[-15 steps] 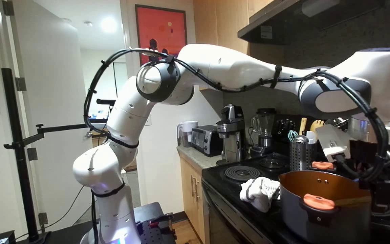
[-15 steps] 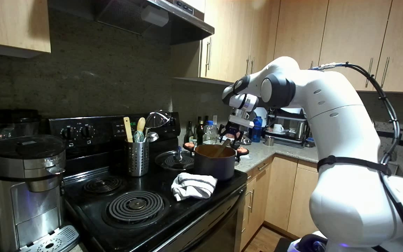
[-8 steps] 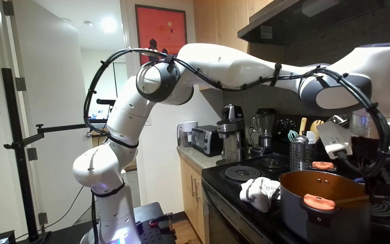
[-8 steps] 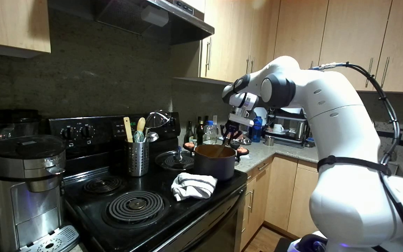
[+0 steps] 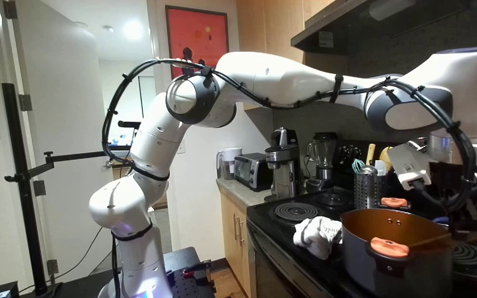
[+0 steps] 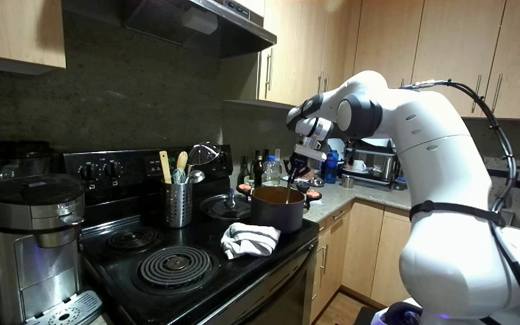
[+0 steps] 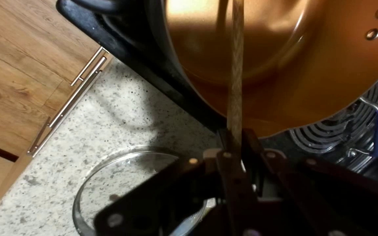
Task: Stir the contents in the grey pot on the stove
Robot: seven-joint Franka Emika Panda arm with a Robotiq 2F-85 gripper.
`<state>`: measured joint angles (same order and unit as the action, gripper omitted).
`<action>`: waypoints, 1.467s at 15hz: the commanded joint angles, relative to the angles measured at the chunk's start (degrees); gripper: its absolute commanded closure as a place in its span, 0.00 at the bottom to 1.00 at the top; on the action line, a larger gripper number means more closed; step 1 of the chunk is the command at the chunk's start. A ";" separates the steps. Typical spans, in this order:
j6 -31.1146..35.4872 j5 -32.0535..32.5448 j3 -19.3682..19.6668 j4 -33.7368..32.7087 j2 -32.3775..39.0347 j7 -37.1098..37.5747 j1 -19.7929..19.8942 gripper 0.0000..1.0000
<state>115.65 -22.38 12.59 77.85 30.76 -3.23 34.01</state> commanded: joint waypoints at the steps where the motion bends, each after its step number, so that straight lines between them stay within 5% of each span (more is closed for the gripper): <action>1: 1.06 -0.71 -0.43 1.47 -2.05 -1.72 0.07 0.97; 22: 7.55 -1.03 -2.98 5.75 -13.48 -2.87 -2.83 0.97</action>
<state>120.18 -22.43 10.26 79.93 19.56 -5.42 31.94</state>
